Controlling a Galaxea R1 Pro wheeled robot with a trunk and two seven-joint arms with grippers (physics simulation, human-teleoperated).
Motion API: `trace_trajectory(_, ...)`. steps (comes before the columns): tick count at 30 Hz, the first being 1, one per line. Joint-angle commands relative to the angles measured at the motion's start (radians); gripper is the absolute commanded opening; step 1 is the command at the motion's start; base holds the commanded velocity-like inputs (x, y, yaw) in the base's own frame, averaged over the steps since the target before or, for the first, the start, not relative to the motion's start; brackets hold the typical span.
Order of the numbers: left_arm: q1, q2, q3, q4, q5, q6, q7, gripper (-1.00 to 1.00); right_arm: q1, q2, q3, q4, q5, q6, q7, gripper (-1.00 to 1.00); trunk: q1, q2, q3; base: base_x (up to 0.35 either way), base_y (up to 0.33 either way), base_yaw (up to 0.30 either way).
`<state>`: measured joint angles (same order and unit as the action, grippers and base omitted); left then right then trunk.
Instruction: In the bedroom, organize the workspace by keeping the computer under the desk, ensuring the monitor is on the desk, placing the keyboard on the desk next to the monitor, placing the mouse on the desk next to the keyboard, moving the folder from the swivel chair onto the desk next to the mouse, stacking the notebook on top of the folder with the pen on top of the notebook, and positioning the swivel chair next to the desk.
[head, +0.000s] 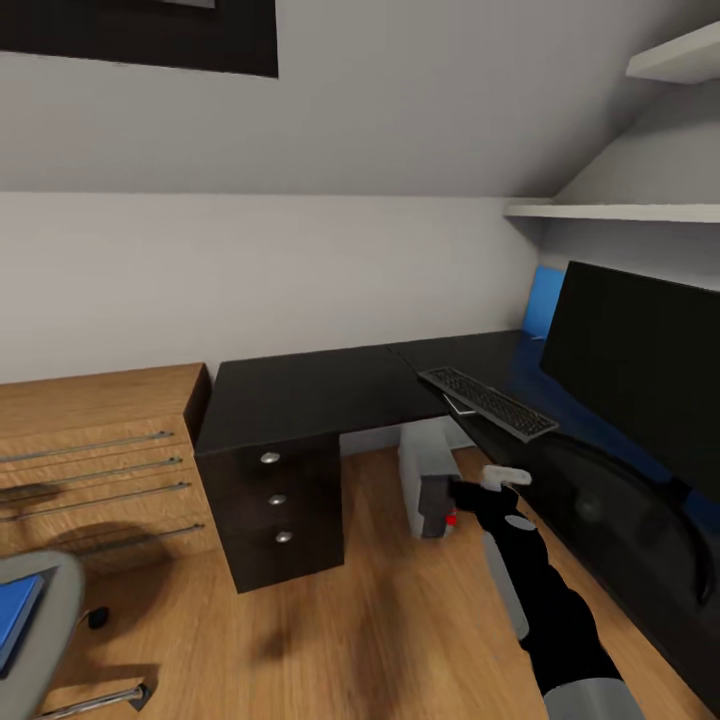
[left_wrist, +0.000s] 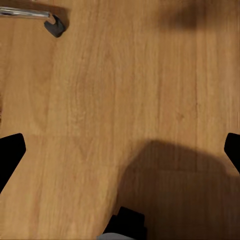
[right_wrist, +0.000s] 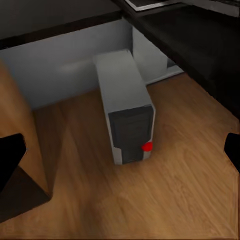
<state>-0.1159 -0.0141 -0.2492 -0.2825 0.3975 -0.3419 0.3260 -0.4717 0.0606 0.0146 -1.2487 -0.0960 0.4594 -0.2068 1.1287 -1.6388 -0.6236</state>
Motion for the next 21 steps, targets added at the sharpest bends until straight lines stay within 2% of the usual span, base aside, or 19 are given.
trace_trajectory(1, -0.001, 0.0, -0.009, 0.0, 0.006, -0.003, 0.007, 1.0, 0.0, -0.003, 0.0, -0.063, -0.01, 0.066, -0.009, 1.0, -0.004, 0.007, 0.002, 0.0, 0.0, 0.0)
trace_trajectory(3, -0.001, 0.0, -0.009, 0.0, 0.006, -0.003, 0.007, 1.0, 0.003, -0.007, -0.001, -0.102, -0.011, 0.111, -0.009, 1.0, -0.012, 0.021, 0.008, 0.0, 0.0, 0.0)
trace_trajectory(7, -0.001, 0.0, -0.008, 0.0, 0.005, -0.005, 0.007, 1.0, 0.022, -0.046, -0.004, -0.162, -0.013, 0.184, -0.008, 1.0, -0.023, 0.042, 0.018, 0.0, 0.0, 0.0)
trace_trajectory(15, -0.001, -0.001, -0.008, -0.002, 0.003, -0.01, 0.007, 1.0, 0.024, -0.053, -0.057, -0.11, -0.014, 0.171, -0.006, 1.0, -0.023, 0.042, 0.024, 0.0, 0.0, -0.132)
trace_trajectory(21, -0.001, -0.001, -0.009, -0.002, 0.003, -0.011, 0.007, 1.0, 0.024, -0.054, -0.073, -0.091, -0.013, 0.158, -0.005, 1.0, -0.023, 0.042, 0.03, 0.0, 0.0, -0.193)
